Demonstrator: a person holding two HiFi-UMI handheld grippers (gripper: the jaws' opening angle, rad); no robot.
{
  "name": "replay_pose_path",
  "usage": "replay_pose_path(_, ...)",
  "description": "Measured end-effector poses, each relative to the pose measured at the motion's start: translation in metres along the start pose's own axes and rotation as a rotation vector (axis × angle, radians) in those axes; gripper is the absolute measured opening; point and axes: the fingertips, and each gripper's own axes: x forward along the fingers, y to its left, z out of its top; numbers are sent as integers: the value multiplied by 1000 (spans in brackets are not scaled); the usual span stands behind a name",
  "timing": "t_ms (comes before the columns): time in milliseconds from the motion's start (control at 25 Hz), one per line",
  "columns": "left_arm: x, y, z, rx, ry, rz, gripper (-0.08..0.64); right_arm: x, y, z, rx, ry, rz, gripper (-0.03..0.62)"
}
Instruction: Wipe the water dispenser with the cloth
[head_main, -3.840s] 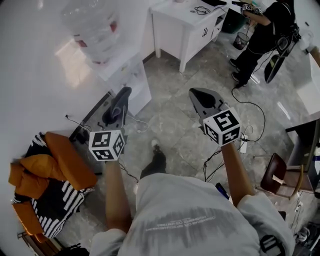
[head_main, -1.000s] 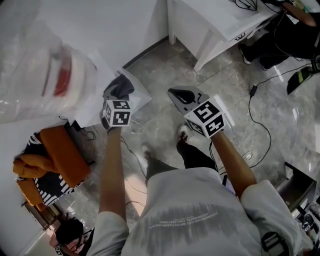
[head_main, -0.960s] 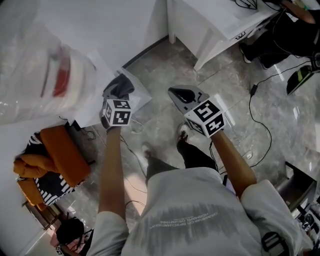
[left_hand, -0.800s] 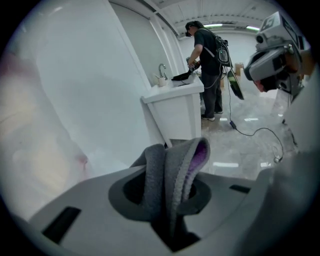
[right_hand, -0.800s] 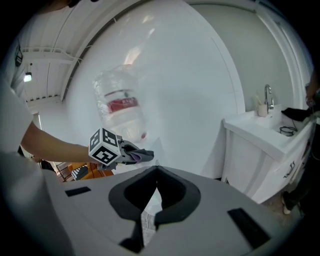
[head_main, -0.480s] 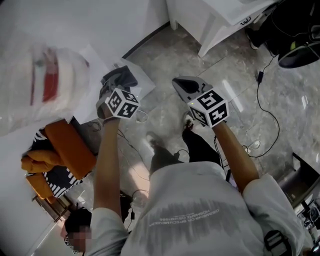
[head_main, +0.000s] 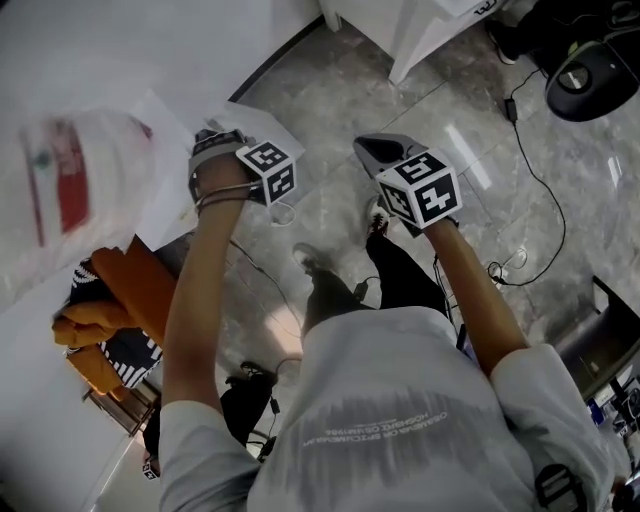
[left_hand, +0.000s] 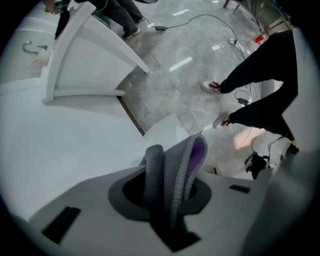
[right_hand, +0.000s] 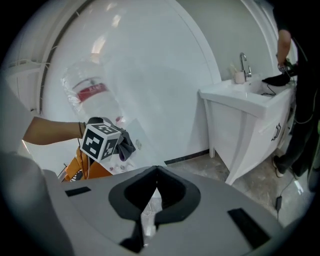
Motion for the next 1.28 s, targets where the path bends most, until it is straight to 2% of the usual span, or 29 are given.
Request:
replay_pose_path(160, 18, 0, 10, 66, 57, -69, 78, 18, -17, -23, 66, 112, -17, 15)
replay_pose_path(280, 31, -13, 22, 93, 69, -197, 75, 28, -29, -44, 117, 187, -65, 15)
replay_pose_path(480, 59, -44, 47, 140, 90, -367, 75, 37, -49, -65, 182, 245, -133, 15)
replay_pose_path(600, 80, -61, 64, 178, 103, -424, 75, 35, -63, -76, 215, 263, -169, 15)
replay_pose_path(880, 125, -72, 99, 108, 97, -566, 75, 18, -94, -110, 251, 294, -259, 15)
replay_pose_path(1000, 125, -70, 101, 104, 123, -588, 75, 13, -103, -122, 268, 290, -287, 16)
replay_pose_path(1080, 126, -71, 107, 91, 111, -593, 75, 12, -105, -128, 273, 290, -285, 15)
replay_pose_path(1200, 117, -70, 125, 14, 17, -580, 75, 8, -101, -134, 266, 299, -268, 15)
replay_pose_path(1280, 109, -66, 143, -38, -89, -531, 75, 1, -97, -136, 256, 304, -266, 15)
